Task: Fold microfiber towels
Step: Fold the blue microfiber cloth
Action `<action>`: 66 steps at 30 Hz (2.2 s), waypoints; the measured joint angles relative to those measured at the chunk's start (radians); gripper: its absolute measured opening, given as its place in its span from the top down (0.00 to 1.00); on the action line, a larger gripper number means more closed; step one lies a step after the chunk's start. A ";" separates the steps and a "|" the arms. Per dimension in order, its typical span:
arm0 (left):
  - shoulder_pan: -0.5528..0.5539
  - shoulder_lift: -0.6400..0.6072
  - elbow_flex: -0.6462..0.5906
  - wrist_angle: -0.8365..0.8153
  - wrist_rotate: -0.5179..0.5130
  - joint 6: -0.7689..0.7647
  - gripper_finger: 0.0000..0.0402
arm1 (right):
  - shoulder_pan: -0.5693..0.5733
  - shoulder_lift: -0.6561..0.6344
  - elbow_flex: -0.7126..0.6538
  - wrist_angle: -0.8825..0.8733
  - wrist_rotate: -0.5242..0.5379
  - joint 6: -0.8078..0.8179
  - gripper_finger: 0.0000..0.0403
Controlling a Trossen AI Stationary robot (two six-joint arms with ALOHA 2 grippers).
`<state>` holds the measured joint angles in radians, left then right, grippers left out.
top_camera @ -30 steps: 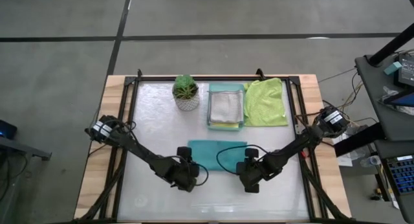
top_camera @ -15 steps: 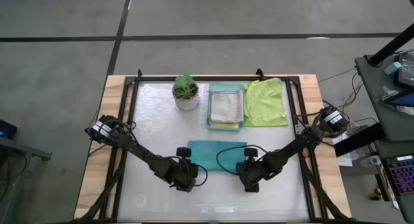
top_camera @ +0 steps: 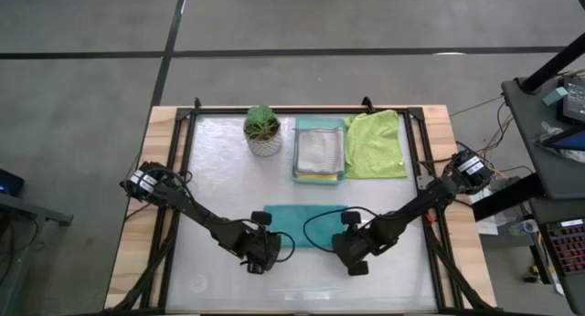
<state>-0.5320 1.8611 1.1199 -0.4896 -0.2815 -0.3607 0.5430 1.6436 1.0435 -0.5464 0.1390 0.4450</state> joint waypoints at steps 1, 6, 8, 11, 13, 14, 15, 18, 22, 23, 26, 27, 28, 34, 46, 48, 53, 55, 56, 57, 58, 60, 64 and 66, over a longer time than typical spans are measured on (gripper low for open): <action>0.000 -0.003 0.000 -0.001 0.017 0.000 0.96 | 0.000 0.000 0.009 -0.027 -0.006 0.000 0.98; 0.000 -0.014 0.000 -0.018 0.090 -0.059 0.96 | 0.003 0.000 0.024 -0.090 -0.015 0.029 0.98; 0.000 -0.015 -0.001 -0.013 0.094 -0.078 0.96 | 0.005 0.000 0.024 -0.088 -0.043 0.033 0.97; -0.002 -0.015 0.002 -0.008 0.114 -0.078 0.92 | 0.004 0.000 0.024 -0.093 -0.100 0.062 0.94; -0.002 -0.019 0.003 -0.008 0.123 -0.075 0.87 | 0.000 -0.004 0.023 -0.102 -0.115 0.086 0.89; -0.002 -0.021 0.002 -0.008 0.127 -0.074 0.84 | 0.000 -0.006 0.023 -0.106 -0.114 0.091 0.87; -0.002 -0.022 0.002 -0.008 0.131 -0.074 0.81 | -0.001 -0.008 0.023 -0.106 -0.114 0.100 0.84; -0.006 -0.033 0.001 -0.023 0.144 -0.074 0.71 | -0.004 -0.022 0.023 -0.144 -0.116 0.154 0.75; -0.007 -0.068 0.000 -0.031 0.151 -0.059 0.61 | -0.020 -0.073 0.012 -0.174 -0.102 0.252 0.64; -0.007 -0.080 0.000 -0.031 0.151 -0.040 0.59 | -0.022 -0.090 0.003 -0.174 -0.083 0.274 0.61; -0.006 -0.110 0.000 -0.023 0.148 -0.001 0.55 | -0.031 -0.139 -0.034 -0.152 -0.029 0.362 0.54; -0.006 -0.121 0.000 -0.025 0.145 0.001 0.54 | -0.038 -0.157 -0.051 -0.140 -0.025 0.402 0.52; -0.005 -0.131 0.000 -0.023 0.140 0.001 0.54 | -0.046 -0.174 -0.073 -0.122 -0.019 0.447 0.50; -0.002 -0.147 -0.022 0.009 -0.007 0.001 0.54 | -0.086 -0.257 -0.269 0.120 -0.012 0.666 0.42; 0.009 -0.141 -0.138 0.077 -0.162 -0.087 0.54 | -0.153 -0.270 -0.525 0.585 -0.008 0.823 0.35; 0.009 -0.141 -0.159 0.106 -0.166 -0.101 0.54 | -0.159 -0.241 -0.529 0.653 -0.008 0.814 0.35; 0.009 -0.141 -0.183 0.148 -0.166 -0.105 0.54 | -0.171 -0.159 -0.525 0.800 -0.008 0.771 0.37; 0.009 -0.141 -0.185 0.145 -0.165 -0.105 0.54 | -0.174 -0.132 -0.525 0.861 -0.006 0.755 0.38; 0.009 -0.141 -0.184 0.146 -0.166 -0.105 0.54 | -0.177 -0.120 -0.526 0.886 -0.005 0.748 0.39; 0.009 -0.141 -0.184 0.146 -0.166 -0.105 0.54 | -0.177 -0.114 -0.526 0.898 -0.005 0.747 0.41; 0.009 -0.141 -0.182 0.146 -0.166 -0.105 0.54 | -0.180 -0.109 -0.526 0.902 -0.004 0.747 0.42; 0.009 -0.141 -0.181 0.146 -0.166 -0.105 0.54 | -0.182 -0.108 -0.526 0.900 -0.002 0.747 0.46; 0.006 -0.147 -0.181 0.142 -0.165 -0.105 0.54 | -0.182 -0.125 -0.527 0.891 0.004 0.738 0.60; 0.001 -0.160 -0.179 0.134 -0.166 -0.105 0.54 | -0.182 -0.136 -0.530 0.878 0.013 0.730 0.69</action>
<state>-0.5313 1.7015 0.9405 -0.3552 -0.4472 -0.4656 0.3611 1.5079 0.5133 0.3318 0.1519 1.1749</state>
